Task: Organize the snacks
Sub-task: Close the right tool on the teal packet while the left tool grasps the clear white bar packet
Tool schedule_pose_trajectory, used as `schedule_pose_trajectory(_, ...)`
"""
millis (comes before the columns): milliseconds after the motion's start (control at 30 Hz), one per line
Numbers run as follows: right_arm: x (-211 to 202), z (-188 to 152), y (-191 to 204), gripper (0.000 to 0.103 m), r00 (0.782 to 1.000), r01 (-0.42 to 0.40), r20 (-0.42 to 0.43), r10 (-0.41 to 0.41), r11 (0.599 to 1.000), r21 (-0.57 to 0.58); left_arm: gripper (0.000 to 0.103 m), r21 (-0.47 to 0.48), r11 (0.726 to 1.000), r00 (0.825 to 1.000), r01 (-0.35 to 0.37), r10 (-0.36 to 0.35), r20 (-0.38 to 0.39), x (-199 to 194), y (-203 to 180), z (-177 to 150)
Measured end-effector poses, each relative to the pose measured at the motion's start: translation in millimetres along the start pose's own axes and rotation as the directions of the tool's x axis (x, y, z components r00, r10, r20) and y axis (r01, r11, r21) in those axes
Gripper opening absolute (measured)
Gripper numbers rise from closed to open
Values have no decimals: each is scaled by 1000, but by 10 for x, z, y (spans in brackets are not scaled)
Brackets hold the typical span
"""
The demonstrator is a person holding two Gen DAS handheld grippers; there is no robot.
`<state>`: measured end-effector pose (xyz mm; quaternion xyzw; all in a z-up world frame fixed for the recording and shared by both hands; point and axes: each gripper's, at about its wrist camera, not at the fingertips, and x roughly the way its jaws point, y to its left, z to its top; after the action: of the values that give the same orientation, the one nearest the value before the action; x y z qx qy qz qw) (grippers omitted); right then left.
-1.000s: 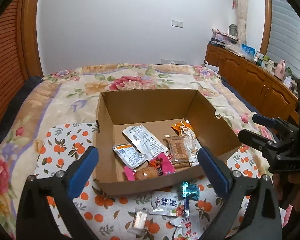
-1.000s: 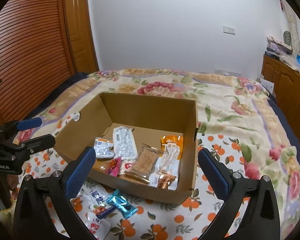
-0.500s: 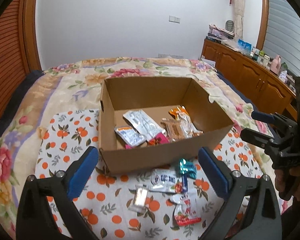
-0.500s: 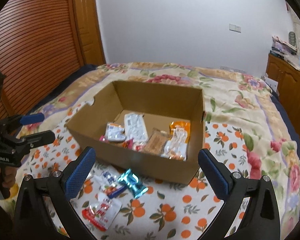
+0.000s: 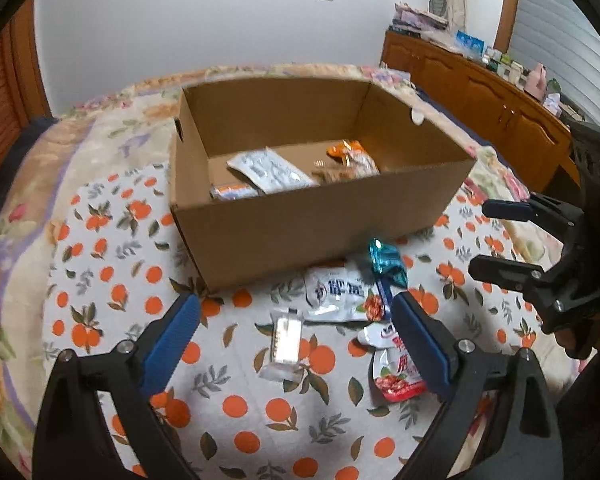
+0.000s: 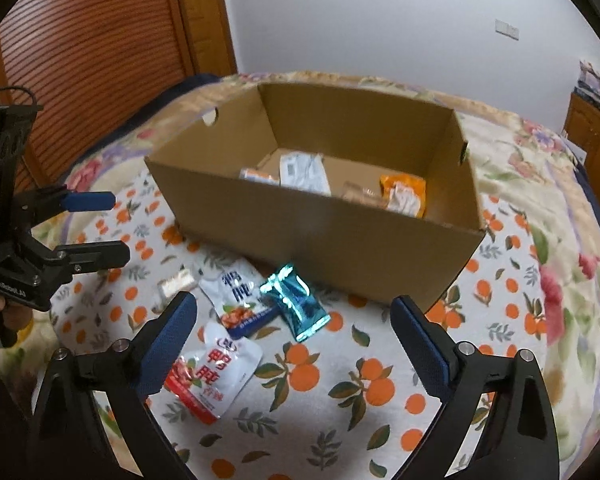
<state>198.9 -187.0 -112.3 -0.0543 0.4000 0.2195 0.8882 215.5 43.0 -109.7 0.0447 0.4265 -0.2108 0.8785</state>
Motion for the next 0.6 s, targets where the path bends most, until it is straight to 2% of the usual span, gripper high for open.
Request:
schedule_pose_trajectory(100, 129, -37, -34, 93, 1000, -17, -22, 17, 1000, 9, 91, -5, 1000, 998, 16, -17, -55, 157, 25, -54)
schedule_pose_trajectory(267, 384, -63, -41, 85, 998, -29, -63, 28, 999, -14, 78, 5, 1000, 990, 9, -8, -142, 443, 32, -191)
schedule_pose_trajectory(400, 555, -91, -25, 82, 996, -34, -82, 31, 999, -42, 75, -6, 1000, 984, 11, -12, -177, 597, 48, -258)
schedule_pose_trajectory(600, 797, -54, -20, 80, 995, -41, -96, 34, 997, -71, 63, -10, 1000, 977, 2, -4, -214, 767, 64, -297)
